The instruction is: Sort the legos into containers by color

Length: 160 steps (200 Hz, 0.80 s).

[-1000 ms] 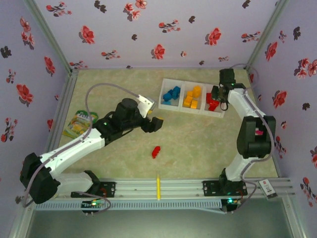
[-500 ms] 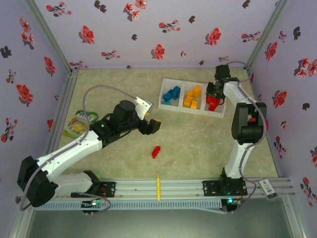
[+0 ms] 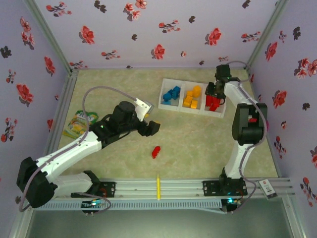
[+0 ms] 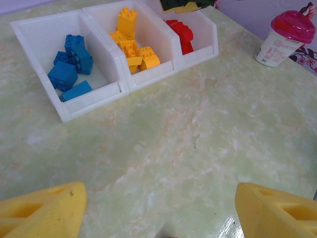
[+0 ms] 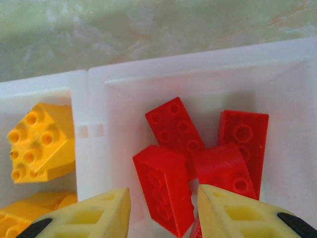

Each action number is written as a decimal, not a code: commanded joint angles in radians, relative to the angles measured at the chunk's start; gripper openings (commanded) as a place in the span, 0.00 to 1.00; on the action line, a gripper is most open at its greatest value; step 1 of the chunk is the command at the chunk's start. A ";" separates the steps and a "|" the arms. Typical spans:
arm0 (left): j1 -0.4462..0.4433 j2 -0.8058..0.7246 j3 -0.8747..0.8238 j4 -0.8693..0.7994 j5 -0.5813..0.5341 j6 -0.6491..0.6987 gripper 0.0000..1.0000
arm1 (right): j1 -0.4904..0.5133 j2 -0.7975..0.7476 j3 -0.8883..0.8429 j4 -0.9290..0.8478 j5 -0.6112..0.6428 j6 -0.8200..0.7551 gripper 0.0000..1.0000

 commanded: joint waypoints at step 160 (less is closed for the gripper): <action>-0.002 -0.228 -0.273 -0.023 0.175 -0.252 0.78 | 0.735 -0.435 -0.628 0.231 -0.181 -0.115 0.69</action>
